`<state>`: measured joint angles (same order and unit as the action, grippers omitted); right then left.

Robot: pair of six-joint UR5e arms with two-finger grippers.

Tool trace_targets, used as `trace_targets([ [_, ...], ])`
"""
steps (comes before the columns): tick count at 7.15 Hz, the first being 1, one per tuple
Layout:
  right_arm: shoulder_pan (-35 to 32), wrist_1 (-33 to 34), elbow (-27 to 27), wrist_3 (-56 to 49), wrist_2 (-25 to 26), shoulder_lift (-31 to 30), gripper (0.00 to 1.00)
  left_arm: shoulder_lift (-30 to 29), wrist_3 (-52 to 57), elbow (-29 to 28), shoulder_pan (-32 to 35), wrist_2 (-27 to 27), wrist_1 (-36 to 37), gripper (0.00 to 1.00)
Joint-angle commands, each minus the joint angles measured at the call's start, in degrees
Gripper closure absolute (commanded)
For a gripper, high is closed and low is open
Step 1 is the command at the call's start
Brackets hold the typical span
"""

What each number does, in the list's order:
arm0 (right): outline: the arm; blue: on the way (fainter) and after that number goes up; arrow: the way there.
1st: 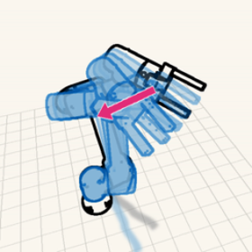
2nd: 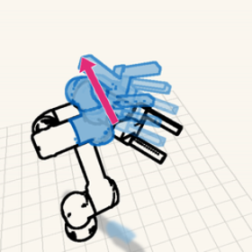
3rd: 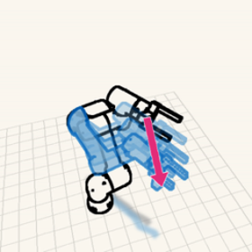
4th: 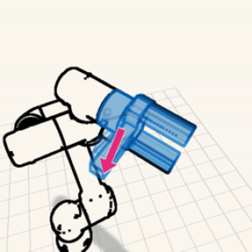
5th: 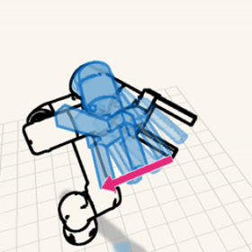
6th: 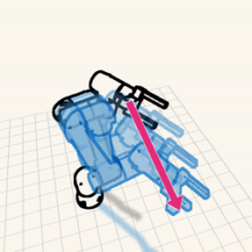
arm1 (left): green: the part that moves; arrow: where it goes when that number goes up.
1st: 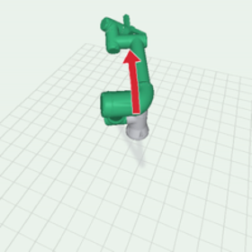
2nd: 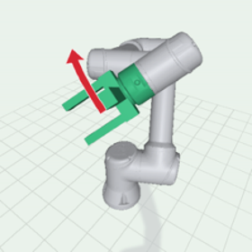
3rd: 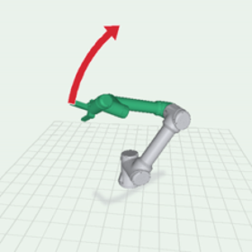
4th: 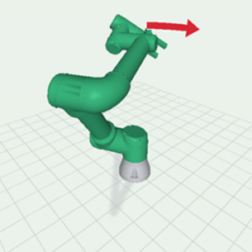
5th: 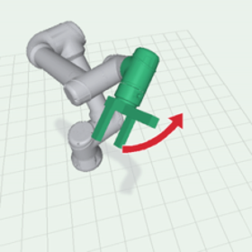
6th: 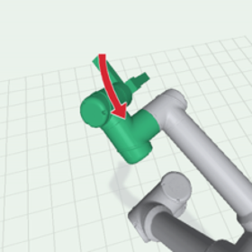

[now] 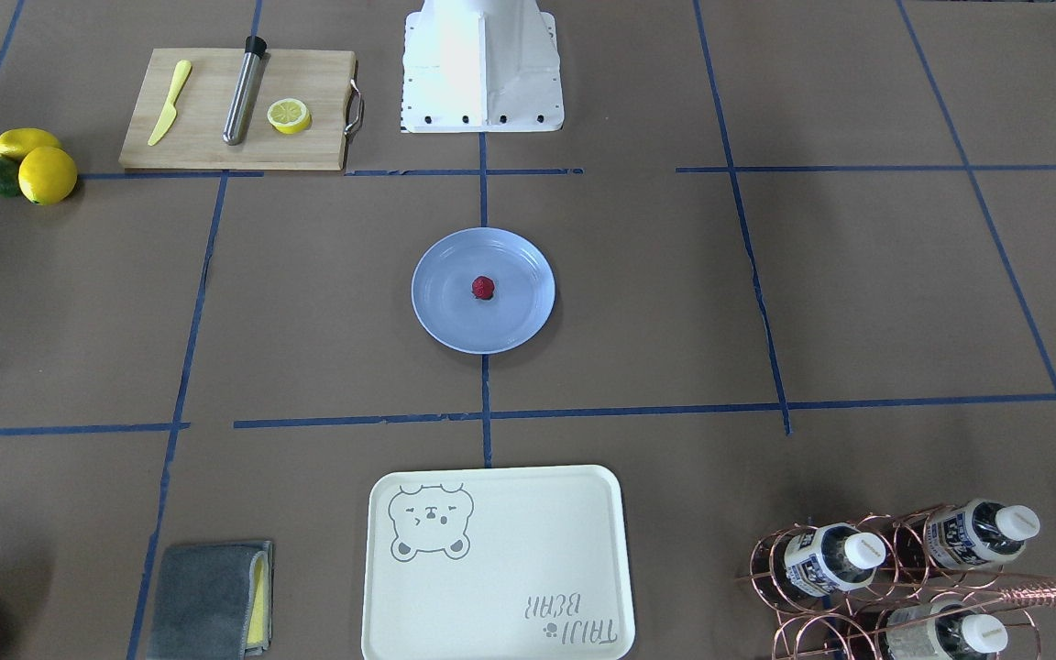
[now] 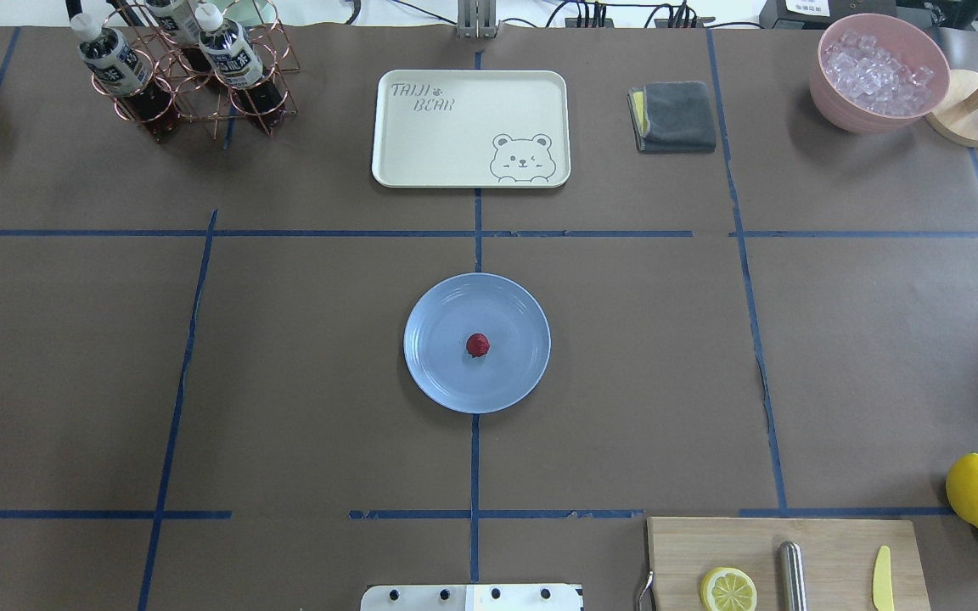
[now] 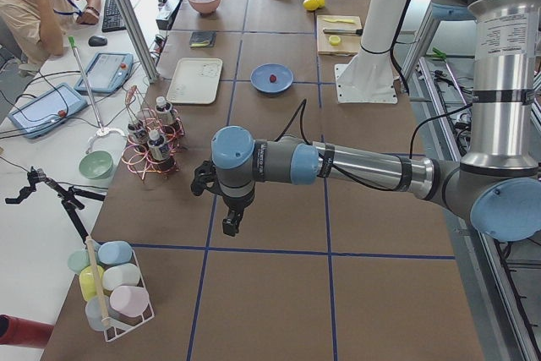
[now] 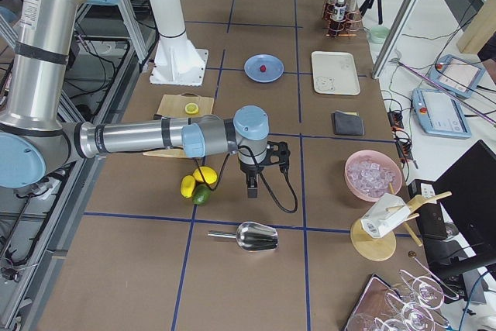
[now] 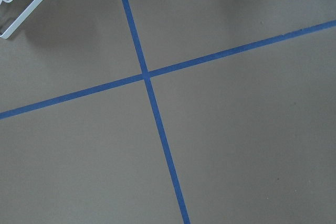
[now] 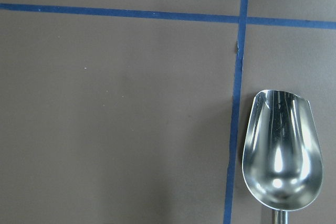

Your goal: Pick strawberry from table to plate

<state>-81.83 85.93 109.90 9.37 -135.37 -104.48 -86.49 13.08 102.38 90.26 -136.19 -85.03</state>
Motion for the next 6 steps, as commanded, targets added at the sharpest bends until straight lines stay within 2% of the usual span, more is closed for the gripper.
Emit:
trace_targets([
  [1,-0.1,0.5,-0.8,0.0,-2.2,-0.5,0.0,0.1,-0.2,-1.1,-0.2,0.2,0.0,0.0],
  [4,-3.9,0.6,-0.5,-0.5,-1.4,1.1,0.0,0.2,-0.2,-3.3,-0.3,0.1,-0.2,0.0],
  [6,-4.1,0.4,-2.9,-1.5,-0.8,1.4,0.0,0.0,-0.2,-3.3,-0.3,0.4,-0.2,0.0],
])
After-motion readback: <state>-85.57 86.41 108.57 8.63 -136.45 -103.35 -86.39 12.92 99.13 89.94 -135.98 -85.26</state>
